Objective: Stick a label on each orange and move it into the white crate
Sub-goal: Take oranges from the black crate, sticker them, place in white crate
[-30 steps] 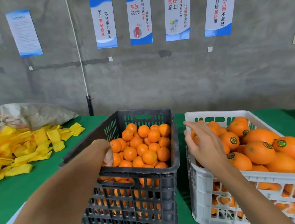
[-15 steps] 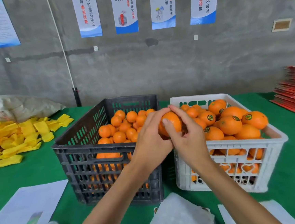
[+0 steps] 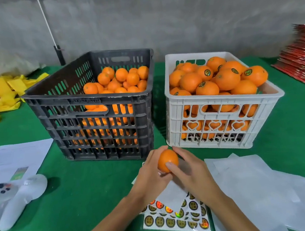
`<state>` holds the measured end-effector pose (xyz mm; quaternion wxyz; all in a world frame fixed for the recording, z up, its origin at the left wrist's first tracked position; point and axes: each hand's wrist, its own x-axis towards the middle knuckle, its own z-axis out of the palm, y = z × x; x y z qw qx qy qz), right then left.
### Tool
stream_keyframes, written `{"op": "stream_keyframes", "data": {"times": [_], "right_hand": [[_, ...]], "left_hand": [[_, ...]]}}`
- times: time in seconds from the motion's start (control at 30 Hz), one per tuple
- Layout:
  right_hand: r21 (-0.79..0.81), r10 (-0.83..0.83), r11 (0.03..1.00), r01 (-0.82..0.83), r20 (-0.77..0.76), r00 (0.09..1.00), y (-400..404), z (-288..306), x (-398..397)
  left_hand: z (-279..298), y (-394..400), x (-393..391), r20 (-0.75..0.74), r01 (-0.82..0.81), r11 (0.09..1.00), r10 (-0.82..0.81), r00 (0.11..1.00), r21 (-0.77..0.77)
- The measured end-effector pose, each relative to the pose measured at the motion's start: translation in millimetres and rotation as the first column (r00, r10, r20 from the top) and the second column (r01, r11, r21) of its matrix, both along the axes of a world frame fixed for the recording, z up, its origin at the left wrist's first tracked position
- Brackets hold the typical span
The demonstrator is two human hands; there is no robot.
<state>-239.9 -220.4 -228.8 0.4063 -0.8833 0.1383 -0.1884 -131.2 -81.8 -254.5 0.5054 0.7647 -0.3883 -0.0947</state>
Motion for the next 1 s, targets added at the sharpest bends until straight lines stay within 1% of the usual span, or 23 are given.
{"op": "stream_keyframes", "data": {"times": [0.1, 0.17, 0.23, 0.3, 0.37, 0.4, 0.47, 0.53, 0.6, 0.67, 0.7, 0.73, 0.8, 0.87, 0.9, 0.93, 0.97, 1.0], "right_hand": [[-0.217, -0.017, 0.976, -0.023, -0.184, 0.983, -12, -13, -5], [-0.356, -0.013, 0.930, -0.096, -0.294, 0.956, -21, -19, -5], [-0.366, -0.010, 0.922, -0.125, -0.346, 0.938, -25, -21, -5], [-0.388, -0.028, 0.915, -0.110, -0.332, 0.943, -25, -18, -6], [-0.386, -0.035, 0.920, -0.071, -0.259, 0.965, -25, -12, -7], [-0.349, -0.051, 0.937, -0.025, -0.206, 0.977, -27, -7, -9], [-0.287, -0.136, 0.952, 0.109, -0.073, 0.988, -41, 8, -19], [-0.328, -0.250, 0.914, 0.240, 0.012, 0.968, -63, 20, -36], [-0.414, -0.344, 0.852, 0.320, 0.018, 0.939, -87, 24, -53], [-0.477, -0.392, 0.816, 0.325, -0.044, 0.919, -101, 22, -65], [-0.482, -0.392, 0.820, 0.307, -0.083, 0.916, -104, 20, -68], [-0.462, -0.382, 0.837, 0.291, -0.114, 0.917, -105, 16, -71], [-0.348, -0.305, 0.905, 0.246, -0.123, 0.944, -94, 10, -69], [-0.192, -0.115, 0.977, 0.090, -0.126, 0.985, -72, 6, -59], [-0.131, -0.003, 0.991, -0.017, -0.150, 0.989, -58, 4, -54], [-0.108, 0.089, 0.988, -0.110, -0.189, 0.978, -47, 1, -49], [-0.135, 0.140, 0.975, -0.175, -0.237, 0.961, -39, -4, -45], [-0.193, 0.149, 0.959, -0.209, -0.286, 0.947, -35, -8, -43]], "left_hand": [[-11, 8, 1, -0.173, -0.099, 0.988, 0.078, 0.982, -0.116], [-11, 10, 4, -0.237, -0.164, 0.970, 0.120, 0.964, -0.177], [-10, 12, 6, -0.249, -0.205, 0.953, 0.147, 0.957, -0.224], [-9, 15, 8, -0.234, -0.235, 0.947, 0.183, 0.955, -0.219], [-10, 17, 10, -0.216, -0.246, 0.946, 0.201, 0.955, -0.210], [-12, 18, 11, -0.214, -0.246, 0.946, 0.201, 0.956, -0.210], [-13, 19, 12, -0.206, -0.239, 0.947, 0.196, 0.959, -0.214], [-14, 19, 13, -0.200, -0.231, 0.951, 0.190, 0.961, -0.205], [-14, 19, 13, -0.191, -0.212, 0.959, 0.176, 0.966, -0.188], [-15, 18, 13, -0.176, -0.177, 0.972, 0.149, 0.973, -0.156], [-17, 17, 11, -0.175, -0.157, 0.978, 0.133, 0.976, -0.135], [-18, 16, 10, -0.165, -0.139, 0.984, 0.119, 0.979, -0.114], [-19, 15, 6, -0.106, -0.117, 0.990, 0.109, 0.988, -0.079], [-18, 14, 3, -0.061, -0.124, 0.991, 0.120, 0.991, -0.059], [-17, 14, 2, -0.046, -0.136, 0.989, 0.134, 0.990, -0.050], [-16, 14, 1, -0.024, -0.149, 0.988, 0.148, 0.989, -0.043], [-15, 15, 1, 0.009, -0.156, 0.987, 0.156, 0.988, -0.038], [-15, 16, 1, 0.048, -0.158, 0.987, 0.159, 0.986, -0.032]]}}
